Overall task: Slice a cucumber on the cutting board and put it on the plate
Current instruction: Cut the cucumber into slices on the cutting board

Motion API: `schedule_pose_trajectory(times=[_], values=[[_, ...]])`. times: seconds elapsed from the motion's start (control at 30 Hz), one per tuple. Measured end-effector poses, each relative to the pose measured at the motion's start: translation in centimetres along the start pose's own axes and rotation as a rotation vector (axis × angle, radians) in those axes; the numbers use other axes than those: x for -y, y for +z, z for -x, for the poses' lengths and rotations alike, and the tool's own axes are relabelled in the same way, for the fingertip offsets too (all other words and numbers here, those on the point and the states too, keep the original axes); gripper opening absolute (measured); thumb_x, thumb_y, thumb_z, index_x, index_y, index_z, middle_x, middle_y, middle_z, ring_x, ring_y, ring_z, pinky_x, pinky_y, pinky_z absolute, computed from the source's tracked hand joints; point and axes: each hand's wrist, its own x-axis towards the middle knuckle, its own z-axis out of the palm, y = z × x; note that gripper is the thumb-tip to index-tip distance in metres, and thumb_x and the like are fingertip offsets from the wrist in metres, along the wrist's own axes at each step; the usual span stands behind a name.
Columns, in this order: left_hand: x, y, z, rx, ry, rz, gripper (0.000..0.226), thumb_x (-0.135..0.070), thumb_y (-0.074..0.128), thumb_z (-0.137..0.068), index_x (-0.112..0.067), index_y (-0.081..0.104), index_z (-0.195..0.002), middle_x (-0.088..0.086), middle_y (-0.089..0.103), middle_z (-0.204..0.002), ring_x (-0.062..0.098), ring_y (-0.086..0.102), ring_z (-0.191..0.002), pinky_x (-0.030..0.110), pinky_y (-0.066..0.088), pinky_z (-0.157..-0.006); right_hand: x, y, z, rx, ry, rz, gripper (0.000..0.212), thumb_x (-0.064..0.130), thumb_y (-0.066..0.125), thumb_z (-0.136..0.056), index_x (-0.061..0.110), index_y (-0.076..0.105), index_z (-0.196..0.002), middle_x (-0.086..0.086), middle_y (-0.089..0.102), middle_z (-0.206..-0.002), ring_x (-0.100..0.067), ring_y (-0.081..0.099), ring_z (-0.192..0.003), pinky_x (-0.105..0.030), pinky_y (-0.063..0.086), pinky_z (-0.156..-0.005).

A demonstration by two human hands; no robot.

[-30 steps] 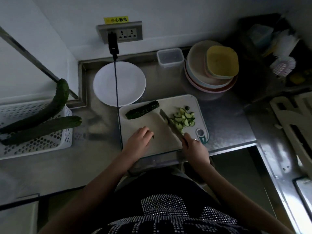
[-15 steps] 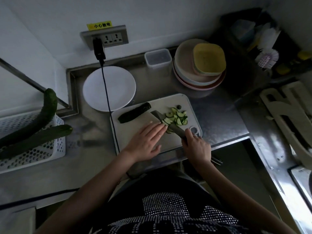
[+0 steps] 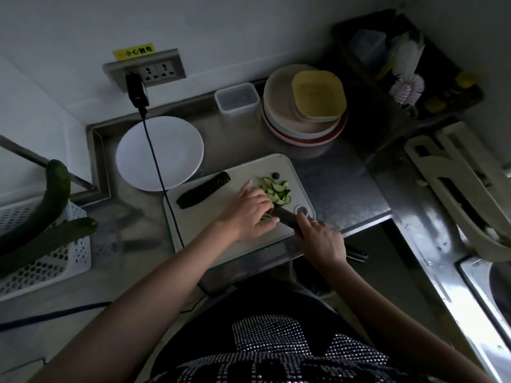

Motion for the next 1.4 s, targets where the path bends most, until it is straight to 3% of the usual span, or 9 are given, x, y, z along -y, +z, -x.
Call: schedule_pose_trajectory(times=[0.17,0.27,0.37,0.53,0.7,0.9,1.0,1.13,1.4], values=[[-0.3,-0.6,-1.9,0.155,-0.105,0.070,0.069,-0.056,0.012,-0.091,-0.018,0.044,-0.139,-0.005,0.040,-0.146,0.012,0.019,-0.140,0.041,-0.006,-0.115,-0.5,0.3,-0.4,-0.032,0.016,-0.016,0.032,0.033,0.034,-0.101,0.019,0.040,-0.129,-0.003,0.063,-0.114,-0.028,0.062,-0.098,-0.036,0.047,-0.067],[-0.4,-0.6,-1.0,-0.238,-0.209,0.278,0.059,-0.040,0.020,-0.094,-0.006,0.052,-0.130,0.009,0.050,-0.136,0.023,0.039,-0.130,0.045,0.020,-0.114,-1.2,0.7,-0.7,-0.082,0.087,-0.153,0.027,0.036,0.040,-0.099,0.023,0.046,-0.122,-0.004,0.067,-0.097,-0.030,0.064,-0.083,-0.034,0.045,-0.062],[-0.2,0.2,1.4,-0.618,-0.369,0.342,0.040,-0.018,0.034,-0.092,0.002,0.057,-0.119,0.016,0.055,-0.122,0.027,0.049,-0.115,0.041,0.040,-0.101,-1.6,1.1,-0.9,-0.096,0.168,-0.559,0.009,0.030,0.051,-0.096,0.024,0.055,-0.100,0.001,0.063,-0.075,-0.020,0.059,-0.066,-0.036,0.047,-0.059],[-0.2,2.4,3.1,-0.360,-0.101,0.080,0.049,-0.023,0.036,-0.094,-0.004,0.045,-0.138,0.012,0.043,-0.144,0.025,0.037,-0.133,0.042,0.026,-0.112,-1.4,1.6,-1.6,-0.068,0.208,-0.854,0.019,0.021,0.056,-0.093,0.013,0.050,-0.076,-0.002,0.052,-0.063,-0.014,0.050,-0.059,-0.031,0.040,-0.058],[-0.5,2.6,2.3,-0.258,-0.125,0.003,0.061,-0.036,0.037,-0.092,-0.008,0.032,-0.146,0.007,0.029,-0.152,0.019,0.021,-0.141,0.041,0.013,-0.115,-1.0,1.9,-1.6,-0.006,0.163,-0.853,0.021,0.024,0.055,-0.092,0.008,0.050,-0.081,-0.014,0.054,-0.067,-0.025,0.052,-0.059,-0.032,0.040,-0.057],[1.1,4.2,3.1,-0.133,-0.100,-0.002,0.061,-0.045,0.028,-0.095,-0.003,0.053,-0.132,0.010,0.051,-0.137,0.023,0.038,-0.132,0.044,0.018,-0.109,-1.0,1.4,-2.0,-0.061,0.251,-0.925,0.027,0.021,0.055,-0.093,0.000,0.047,-0.079,-0.010,0.049,-0.067,-0.014,0.045,-0.058,-0.030,0.036,-0.055],[1.6,5.0,4.2,-0.190,-0.159,0.020,0.056,-0.040,0.029,-0.097,-0.002,0.055,-0.129,0.011,0.053,-0.135,0.023,0.038,-0.129,0.041,0.023,-0.108,-1.1,0.8,-2.1,-0.051,0.261,-0.876,0.025,0.024,0.054,-0.093,0.001,0.050,-0.082,-0.016,0.055,-0.070,-0.015,0.045,-0.056,-0.029,0.035,-0.052],[1.7,5.5,6.9,-0.354,-0.355,0.070,0.040,-0.027,0.040,-0.087,-0.001,0.063,-0.109,0.013,0.060,-0.112,0.025,0.050,-0.105,0.040,0.049,-0.085,0.0,0.8,-1.6,-0.043,0.241,-0.759,0.019,0.021,0.049,-0.096,0.007,0.048,-0.085,-0.013,0.058,-0.072,-0.022,0.051,-0.058,-0.035,0.038,-0.051],[1.5,9.0,11.4,-0.360,-0.446,0.107,0.030,-0.024,0.040,-0.085,-0.003,0.058,-0.097,0.014,0.058,-0.094,0.022,0.044,-0.088,0.034,0.053,-0.050,5.2,2.0,-0.6,0.118,0.024,-0.549,0.013,0.023,0.043,-0.099,0.013,0.039,-0.092,-0.022,0.061,-0.079,-0.041,0.058,-0.074,-0.045,0.046,-0.062]])
